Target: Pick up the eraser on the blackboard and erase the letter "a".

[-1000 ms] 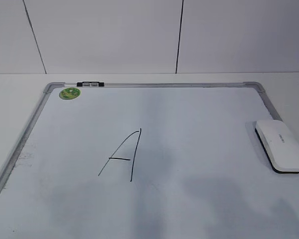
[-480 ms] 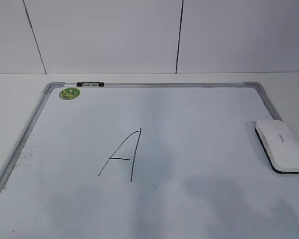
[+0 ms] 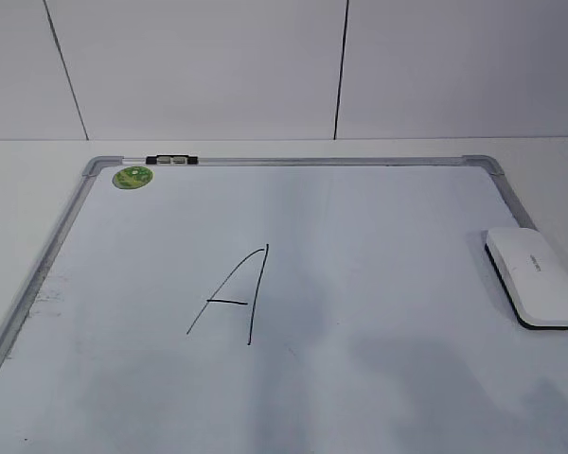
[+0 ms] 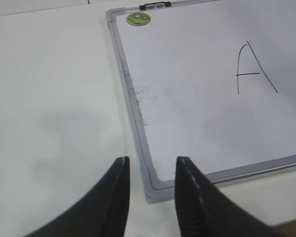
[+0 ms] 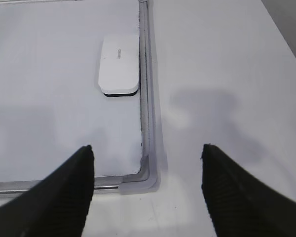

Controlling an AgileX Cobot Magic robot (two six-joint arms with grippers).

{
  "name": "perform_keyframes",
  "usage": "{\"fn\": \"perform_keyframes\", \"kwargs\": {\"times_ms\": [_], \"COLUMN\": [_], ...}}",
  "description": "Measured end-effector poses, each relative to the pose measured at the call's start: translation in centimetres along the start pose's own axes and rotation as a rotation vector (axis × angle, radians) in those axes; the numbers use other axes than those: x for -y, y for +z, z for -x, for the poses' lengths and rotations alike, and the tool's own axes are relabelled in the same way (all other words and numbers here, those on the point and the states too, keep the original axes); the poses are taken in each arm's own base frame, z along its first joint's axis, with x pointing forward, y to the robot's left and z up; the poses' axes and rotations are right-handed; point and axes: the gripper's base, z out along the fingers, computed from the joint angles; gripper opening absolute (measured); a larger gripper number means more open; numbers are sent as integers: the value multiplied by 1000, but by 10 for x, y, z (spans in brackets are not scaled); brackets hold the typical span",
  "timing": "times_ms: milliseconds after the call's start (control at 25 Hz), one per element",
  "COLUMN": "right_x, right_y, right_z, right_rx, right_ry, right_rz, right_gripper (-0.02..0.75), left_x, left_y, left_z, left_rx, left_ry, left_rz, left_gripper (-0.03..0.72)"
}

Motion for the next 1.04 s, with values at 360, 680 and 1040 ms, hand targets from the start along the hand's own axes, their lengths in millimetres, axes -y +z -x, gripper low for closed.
{"fn": "perform_keyframes", "kwargs": {"times_ms": [360,680,1040], "right_x": [0,0,0], "right_y": [0,0,0], "right_z": [0,0,0], "right_rx": [-1,-1,-1], "right_ry": [16,16,16], "right_rz": [-26,-26,-26], "right_gripper": [522,522,522], "left_x": [1,1,1], "left_y": [1,1,1], "left_z": [1,1,1], "left_rx": [2,2,2], "left_ry": [-39,-39,-39], "left_rz": [66,66,66], "left_gripper": [235,235,235]}}
